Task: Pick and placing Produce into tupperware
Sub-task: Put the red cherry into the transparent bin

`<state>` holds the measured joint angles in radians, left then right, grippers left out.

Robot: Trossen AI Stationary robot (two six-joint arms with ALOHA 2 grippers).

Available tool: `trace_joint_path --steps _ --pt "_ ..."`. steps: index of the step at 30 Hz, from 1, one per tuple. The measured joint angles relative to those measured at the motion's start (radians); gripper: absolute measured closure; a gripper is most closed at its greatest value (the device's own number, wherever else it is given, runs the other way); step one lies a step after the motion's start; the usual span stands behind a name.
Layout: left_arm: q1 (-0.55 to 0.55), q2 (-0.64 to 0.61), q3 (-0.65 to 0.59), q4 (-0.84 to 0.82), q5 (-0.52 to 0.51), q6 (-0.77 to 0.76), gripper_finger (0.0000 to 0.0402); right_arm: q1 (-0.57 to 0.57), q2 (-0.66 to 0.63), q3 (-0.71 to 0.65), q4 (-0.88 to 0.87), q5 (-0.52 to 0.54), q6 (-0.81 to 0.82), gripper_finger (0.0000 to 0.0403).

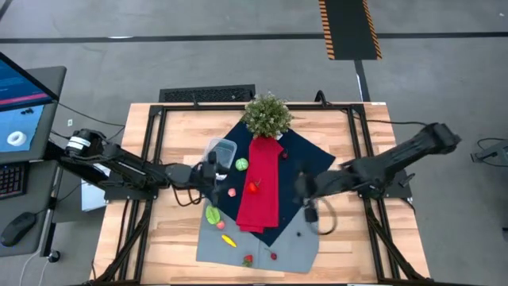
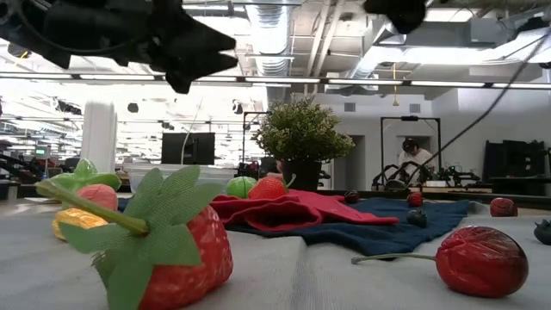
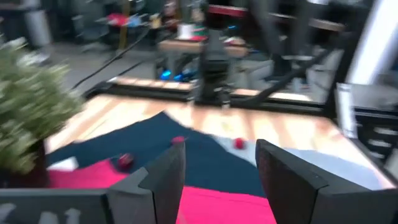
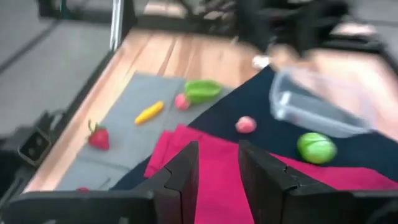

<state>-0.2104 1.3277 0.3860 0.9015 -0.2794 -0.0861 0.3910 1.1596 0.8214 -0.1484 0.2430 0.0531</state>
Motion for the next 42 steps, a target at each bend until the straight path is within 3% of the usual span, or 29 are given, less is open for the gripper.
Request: trace_joint_path --steps 3,6,10,19,33,42 --pt "-0.005 0.001 -0.013 0.061 0.120 0.036 0.0217 0.015 -0.155 -0.135 0.105 0.025 0.007 0.0267" --pt "0.009 0.001 -0.016 0.134 0.307 0.058 0.0217 0.022 -0.287 -0.257 0.192 0.023 0.009 0.0268" --pt "0.044 0.000 -0.016 0.174 0.489 0.100 0.0217 0.022 -0.395 -0.363 0.183 0.023 0.020 0.0268" --pt "0.123 0.000 0.009 0.239 0.325 0.020 0.0217 0.060 -0.409 -0.456 0.067 0.002 0.358 0.0269" --pt "0.109 0.000 0.012 0.207 0.321 0.002 0.0217 0.105 -0.339 -0.459 -0.247 -0.081 0.735 0.0281" --pt "0.109 0.000 0.012 0.208 0.320 0.040 0.0217 0.104 -0.306 -0.459 -0.309 -0.059 0.696 0.0301"
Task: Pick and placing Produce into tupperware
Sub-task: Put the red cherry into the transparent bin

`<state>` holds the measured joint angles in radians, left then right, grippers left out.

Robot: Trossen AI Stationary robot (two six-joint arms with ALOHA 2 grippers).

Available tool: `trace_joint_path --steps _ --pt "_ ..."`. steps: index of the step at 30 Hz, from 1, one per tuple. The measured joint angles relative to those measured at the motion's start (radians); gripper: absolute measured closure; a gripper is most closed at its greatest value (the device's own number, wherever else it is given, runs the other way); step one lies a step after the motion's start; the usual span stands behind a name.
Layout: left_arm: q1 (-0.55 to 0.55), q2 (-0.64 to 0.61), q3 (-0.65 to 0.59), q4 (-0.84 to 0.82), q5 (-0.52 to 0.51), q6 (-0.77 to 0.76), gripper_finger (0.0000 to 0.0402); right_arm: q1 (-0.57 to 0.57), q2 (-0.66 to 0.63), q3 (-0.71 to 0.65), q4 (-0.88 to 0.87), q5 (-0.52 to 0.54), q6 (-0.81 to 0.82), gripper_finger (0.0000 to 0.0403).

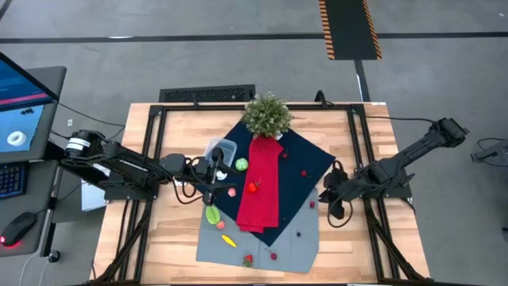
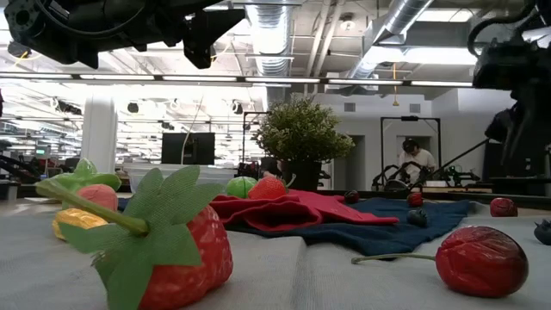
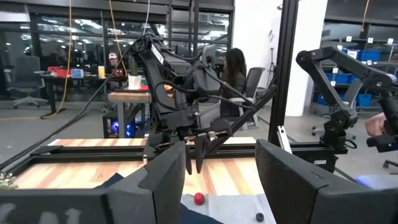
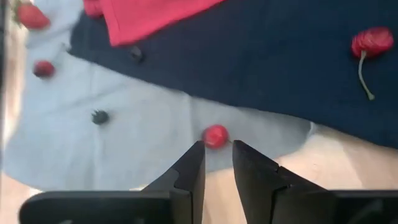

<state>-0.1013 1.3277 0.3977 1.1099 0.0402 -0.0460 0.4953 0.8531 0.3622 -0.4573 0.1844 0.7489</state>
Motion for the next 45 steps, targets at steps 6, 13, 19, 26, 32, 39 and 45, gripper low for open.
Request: trace_joint_path --steps 6,13,19,26,32,39,45 --pt "0.000 0.000 0.000 0.001 0.000 0.000 0.0217 -0.023 0.111 0.000 -0.022 0.001 0.017 0.0305" --pt "0.000 0.000 0.000 0.001 0.007 0.000 0.0217 -0.053 0.231 0.000 -0.022 0.000 -0.091 0.0305" --pt "0.000 0.000 0.000 0.001 0.008 0.001 0.0217 -0.059 0.294 0.004 -0.011 0.005 -0.133 0.0305" --pt "0.000 0.000 0.000 0.001 0.008 0.001 0.0217 -0.058 0.287 0.001 0.014 -0.002 -0.174 0.0305" --pt "0.000 0.000 0.000 0.000 0.008 0.001 0.0217 -0.057 0.286 0.000 0.050 -0.042 -0.208 0.0305" --pt "0.000 0.000 0.000 0.000 0.008 0.001 0.0217 -0.050 0.286 0.000 0.071 -0.057 -0.229 0.0305" --pt "0.000 0.000 0.000 0.000 0.008 0.001 0.0217 -0.043 0.286 0.000 0.104 -0.057 -0.236 0.0305"
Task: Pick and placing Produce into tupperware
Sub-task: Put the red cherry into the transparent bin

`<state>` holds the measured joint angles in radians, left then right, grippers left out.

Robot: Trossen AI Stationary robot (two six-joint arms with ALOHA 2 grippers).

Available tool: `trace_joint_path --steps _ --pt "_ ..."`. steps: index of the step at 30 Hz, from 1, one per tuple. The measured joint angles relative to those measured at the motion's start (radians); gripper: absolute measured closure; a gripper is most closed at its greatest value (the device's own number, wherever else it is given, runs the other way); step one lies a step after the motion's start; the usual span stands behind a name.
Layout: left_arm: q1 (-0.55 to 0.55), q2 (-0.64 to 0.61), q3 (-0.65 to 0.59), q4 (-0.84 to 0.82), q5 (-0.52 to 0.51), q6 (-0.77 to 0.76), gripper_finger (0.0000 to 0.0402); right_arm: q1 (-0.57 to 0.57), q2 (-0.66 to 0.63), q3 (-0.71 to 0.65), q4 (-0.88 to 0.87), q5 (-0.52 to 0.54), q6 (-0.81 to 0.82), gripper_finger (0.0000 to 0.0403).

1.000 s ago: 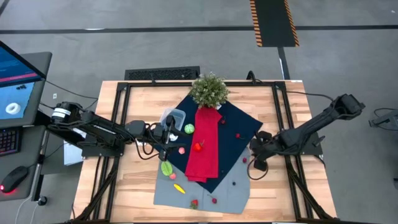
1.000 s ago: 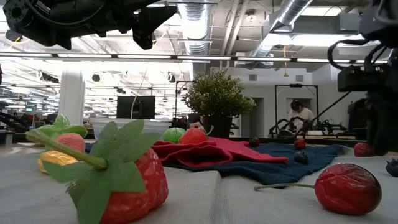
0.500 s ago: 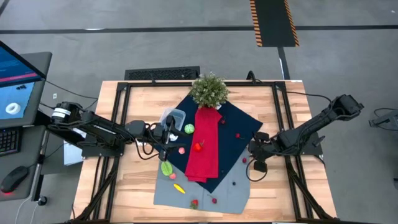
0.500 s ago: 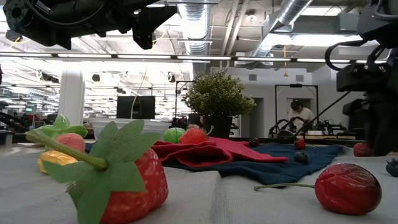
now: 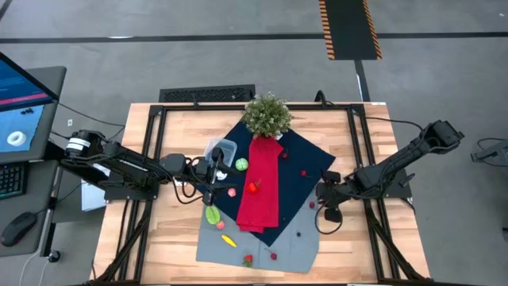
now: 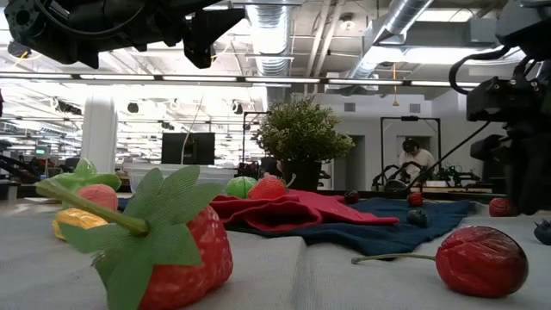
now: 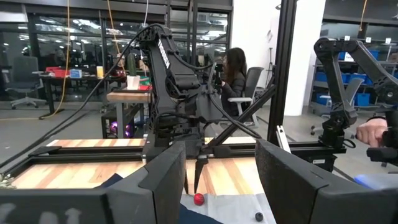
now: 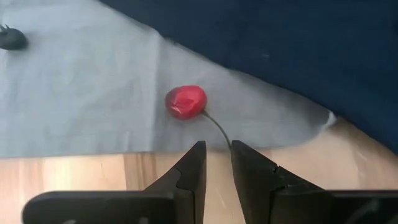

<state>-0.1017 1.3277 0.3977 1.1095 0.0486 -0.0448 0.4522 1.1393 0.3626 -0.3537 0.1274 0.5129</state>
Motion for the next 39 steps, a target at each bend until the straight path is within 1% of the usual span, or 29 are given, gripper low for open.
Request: trace_joint_path --steps 20,26,30,32,35,39 --pt "0.000 0.000 0.000 0.000 0.000 0.000 0.0217 -0.047 0.001 0.000 0.005 0.001 -0.025 0.0305" --pt "0.000 0.000 0.000 0.000 0.000 0.000 0.0217 -0.047 0.057 0.002 0.065 -0.037 -0.026 0.0305" --pt "0.000 0.000 0.000 0.000 0.000 0.000 0.0217 -0.047 0.102 0.006 0.105 -0.037 -0.031 0.0306" --pt "0.000 0.000 0.000 0.000 0.000 0.000 0.0217 -0.047 0.113 0.007 0.113 -0.038 -0.035 0.0312" --pt "0.000 0.000 0.000 0.000 0.000 0.000 0.0217 -0.048 0.114 0.018 0.097 -0.038 -0.044 0.0330" --pt "0.000 0.000 0.000 0.000 0.000 0.000 0.0217 -0.047 0.117 0.057 0.034 -0.057 -0.073 0.0373"
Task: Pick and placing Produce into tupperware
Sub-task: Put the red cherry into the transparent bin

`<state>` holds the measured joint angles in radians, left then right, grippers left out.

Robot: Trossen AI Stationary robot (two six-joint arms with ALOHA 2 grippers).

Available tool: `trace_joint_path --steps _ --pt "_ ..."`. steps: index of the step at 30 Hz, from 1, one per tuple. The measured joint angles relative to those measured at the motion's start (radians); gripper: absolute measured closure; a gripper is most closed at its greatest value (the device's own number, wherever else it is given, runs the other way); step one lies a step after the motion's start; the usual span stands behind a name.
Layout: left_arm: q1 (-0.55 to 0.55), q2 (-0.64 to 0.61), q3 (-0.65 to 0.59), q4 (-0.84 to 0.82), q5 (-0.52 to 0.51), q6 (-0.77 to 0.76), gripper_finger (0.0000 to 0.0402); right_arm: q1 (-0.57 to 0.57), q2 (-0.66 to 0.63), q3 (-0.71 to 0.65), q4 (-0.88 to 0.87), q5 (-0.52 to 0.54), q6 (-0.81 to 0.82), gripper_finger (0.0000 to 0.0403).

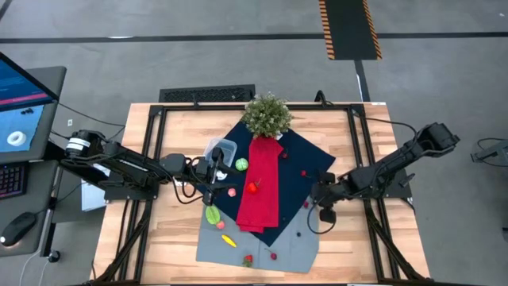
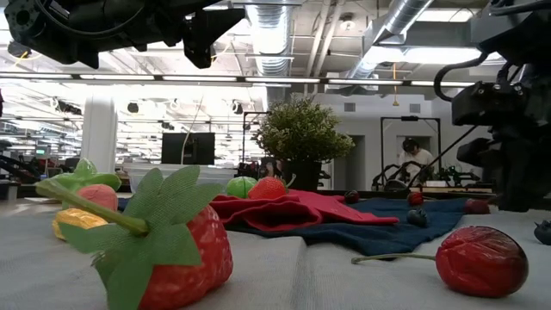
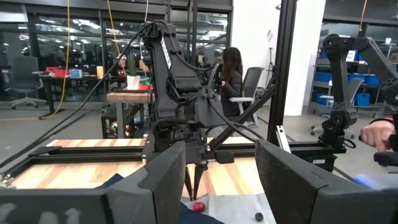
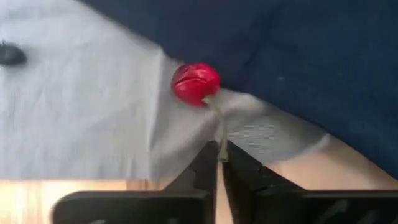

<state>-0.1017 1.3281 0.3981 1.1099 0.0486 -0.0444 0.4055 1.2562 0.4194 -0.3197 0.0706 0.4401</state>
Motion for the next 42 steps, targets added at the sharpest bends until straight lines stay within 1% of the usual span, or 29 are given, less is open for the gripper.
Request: trace_joint_path --steps 1,3,8,11,20,42 --pt "0.000 0.000 0.000 0.000 0.000 0.000 0.0217 0.001 0.003 0.011 -0.020 -0.005 -0.009 0.0385" --pt "0.000 0.000 0.000 0.000 0.000 0.000 0.0217 0.005 0.005 0.032 -0.052 -0.005 -0.025 0.0390" --pt "0.000 0.000 0.000 0.000 0.000 0.000 0.0217 0.005 0.005 0.065 -0.085 -0.003 -0.025 0.0351" --pt "0.000 0.000 0.000 0.000 0.000 0.000 0.0217 0.005 0.004 0.073 -0.084 -0.002 -0.029 0.0342" --pt "0.000 0.000 0.000 0.000 0.000 0.000 0.0217 0.005 0.004 0.074 -0.118 -0.007 -0.030 0.0342" --pt "0.000 0.000 0.000 0.002 0.000 0.000 0.0217 -0.011 0.002 0.075 -0.113 -0.011 -0.033 0.0342"
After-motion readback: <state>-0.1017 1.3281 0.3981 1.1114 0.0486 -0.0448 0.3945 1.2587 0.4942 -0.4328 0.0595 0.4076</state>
